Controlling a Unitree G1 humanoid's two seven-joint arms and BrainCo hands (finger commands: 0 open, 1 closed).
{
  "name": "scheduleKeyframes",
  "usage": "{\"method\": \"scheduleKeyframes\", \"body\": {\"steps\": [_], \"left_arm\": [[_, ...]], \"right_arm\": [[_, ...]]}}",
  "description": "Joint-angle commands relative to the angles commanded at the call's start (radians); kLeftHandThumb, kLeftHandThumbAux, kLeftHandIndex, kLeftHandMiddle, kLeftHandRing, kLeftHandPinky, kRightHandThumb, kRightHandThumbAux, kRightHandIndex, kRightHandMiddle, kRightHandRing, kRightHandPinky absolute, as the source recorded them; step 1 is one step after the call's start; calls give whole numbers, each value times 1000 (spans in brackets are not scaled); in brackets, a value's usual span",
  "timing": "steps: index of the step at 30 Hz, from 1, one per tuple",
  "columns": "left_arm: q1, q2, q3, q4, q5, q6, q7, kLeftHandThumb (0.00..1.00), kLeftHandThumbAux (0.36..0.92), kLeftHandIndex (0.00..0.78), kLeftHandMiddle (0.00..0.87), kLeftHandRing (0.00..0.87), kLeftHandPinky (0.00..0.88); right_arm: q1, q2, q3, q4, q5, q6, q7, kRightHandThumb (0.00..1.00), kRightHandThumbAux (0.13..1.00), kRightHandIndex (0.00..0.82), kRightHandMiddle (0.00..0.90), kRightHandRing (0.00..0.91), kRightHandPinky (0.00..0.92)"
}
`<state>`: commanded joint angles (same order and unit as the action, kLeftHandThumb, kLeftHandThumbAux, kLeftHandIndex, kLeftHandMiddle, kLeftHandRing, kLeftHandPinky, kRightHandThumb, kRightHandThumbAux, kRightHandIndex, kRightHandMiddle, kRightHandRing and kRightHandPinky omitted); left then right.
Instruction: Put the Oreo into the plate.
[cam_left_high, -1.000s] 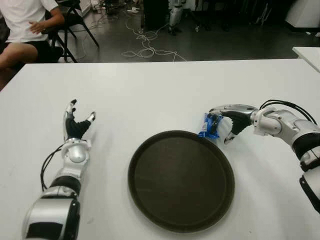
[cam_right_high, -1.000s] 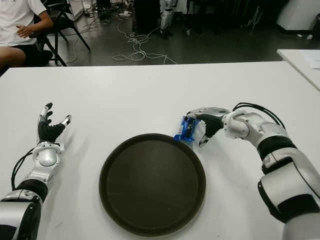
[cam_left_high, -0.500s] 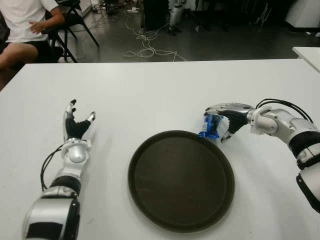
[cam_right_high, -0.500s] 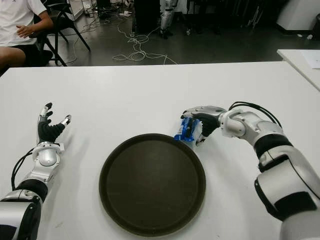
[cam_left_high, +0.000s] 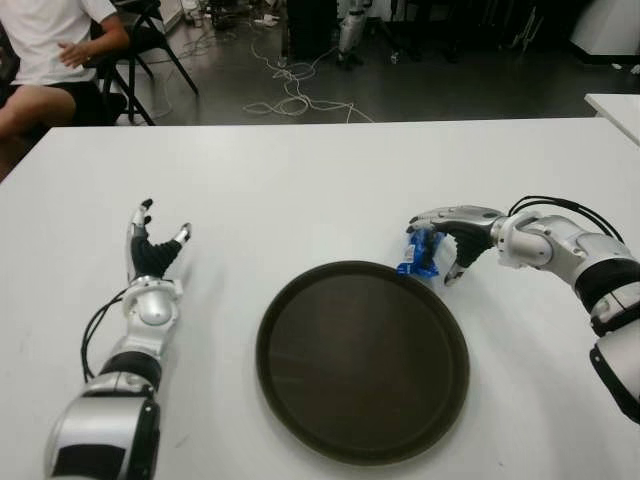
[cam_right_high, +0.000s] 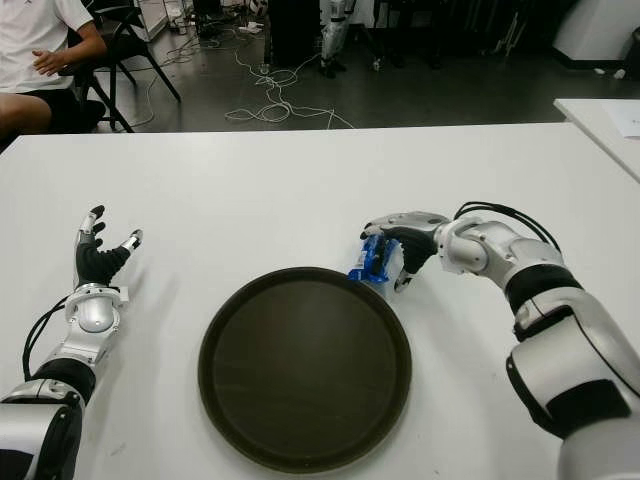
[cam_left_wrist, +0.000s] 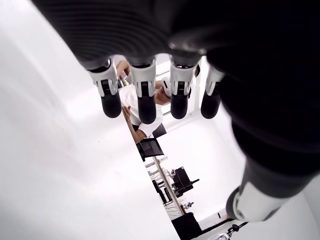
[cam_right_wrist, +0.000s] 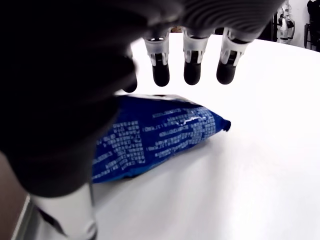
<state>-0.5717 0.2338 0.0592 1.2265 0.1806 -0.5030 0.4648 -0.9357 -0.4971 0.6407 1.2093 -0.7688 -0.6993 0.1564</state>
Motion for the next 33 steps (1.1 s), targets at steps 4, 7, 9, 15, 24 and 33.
{"method": "scheduleKeyframes", "body": {"steps": [4,7,9,15,24,33], "left_arm": [[0,0,0,3,0,-9,-1,0,711,67,111,89,65],[0,1,1,4,-1,-11,-4,0,718,69,116,92,65],[0,1,0,4,-1,-12,-6,0,721,68,116,92,64],[1,2,-3,3,3,-12,0,0,736,68,113,86,55],[-1,3,-1,3,1,-12,-3,0,741,70,109,85,64],[1,3,-2,1,1,-9,-7,0,739,66,103,81,56]], "right_arm": [[-5,8,8,6,-8,10,-11,0,809,0,0,0,0],[-8,13,9,11,-10,12,-13,0,803,0,0,0,0],[-10,13,9,12,-9,8,-12,0,806,0,0,0,0],[-10,18,2,17,2,-3,-4,0,820,0,0,0,0],[-2,27,-7,23,9,3,-10,0,813,0,0,0,0],[-6,32,11,31,-12,18,-21,0,810,0,0,0,0]]}}
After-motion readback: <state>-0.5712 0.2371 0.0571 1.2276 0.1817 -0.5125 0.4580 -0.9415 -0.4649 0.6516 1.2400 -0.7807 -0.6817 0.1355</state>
